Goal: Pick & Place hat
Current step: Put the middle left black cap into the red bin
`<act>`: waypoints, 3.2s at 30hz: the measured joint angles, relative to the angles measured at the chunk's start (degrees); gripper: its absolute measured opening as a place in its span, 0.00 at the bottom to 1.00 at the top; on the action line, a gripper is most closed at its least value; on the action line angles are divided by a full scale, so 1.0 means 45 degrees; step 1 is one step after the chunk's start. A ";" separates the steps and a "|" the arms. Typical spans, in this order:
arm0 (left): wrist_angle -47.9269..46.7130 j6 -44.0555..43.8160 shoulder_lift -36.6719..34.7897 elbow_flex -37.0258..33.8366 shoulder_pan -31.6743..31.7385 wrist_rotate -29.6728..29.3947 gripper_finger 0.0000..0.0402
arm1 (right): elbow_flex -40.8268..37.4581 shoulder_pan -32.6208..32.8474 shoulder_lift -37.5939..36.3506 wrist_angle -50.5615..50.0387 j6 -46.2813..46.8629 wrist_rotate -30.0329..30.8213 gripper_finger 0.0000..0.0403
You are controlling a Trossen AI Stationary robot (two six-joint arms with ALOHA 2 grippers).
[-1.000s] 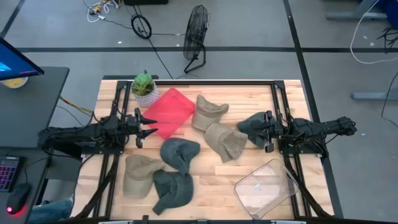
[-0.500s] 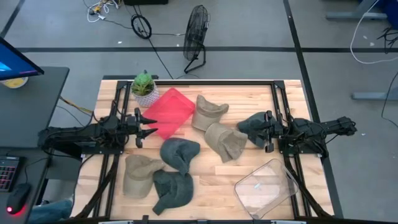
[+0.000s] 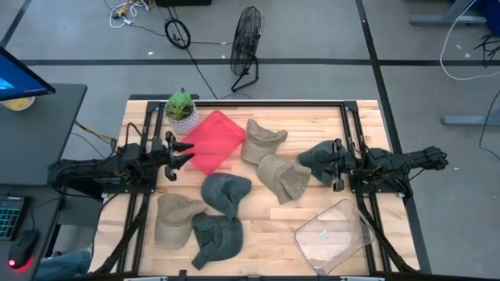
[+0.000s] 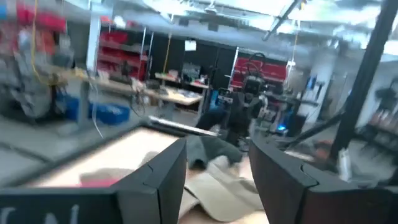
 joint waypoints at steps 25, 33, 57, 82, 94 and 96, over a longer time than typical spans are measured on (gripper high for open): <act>-0.6063 0.0848 1.0240 0.7007 -0.0682 0.0281 0.36 | 0.0000 -0.0006 0.0000 0.0173 -0.0102 -0.0132 0.16; -0.4306 0.2133 1.3741 0.7760 -0.1723 0.0372 0.34 | 0.0000 -0.0011 0.0005 0.0127 -0.0086 0.0952 0.16; -0.4085 0.2384 1.9041 0.9362 -0.1913 0.1059 0.53 | 0.0000 -0.0006 0.0044 0.0095 0.2792 0.0900 0.44; -0.4997 0.1369 1.1933 0.9361 -0.0185 -0.2473 0.03 | 0.0000 0.0004 0.0547 0.0081 0.2916 0.0811 0.35; -0.5618 -0.3771 1.4581 0.9209 0.3285 -0.4180 0.07 | 0.0000 0.0004 0.0995 0.0080 0.2914 0.0816 0.33; -0.5629 -0.4101 1.5205 0.9212 0.3434 -0.4445 0.06 | 0.0000 0.0004 0.1077 0.0081 0.2914 0.0816 0.33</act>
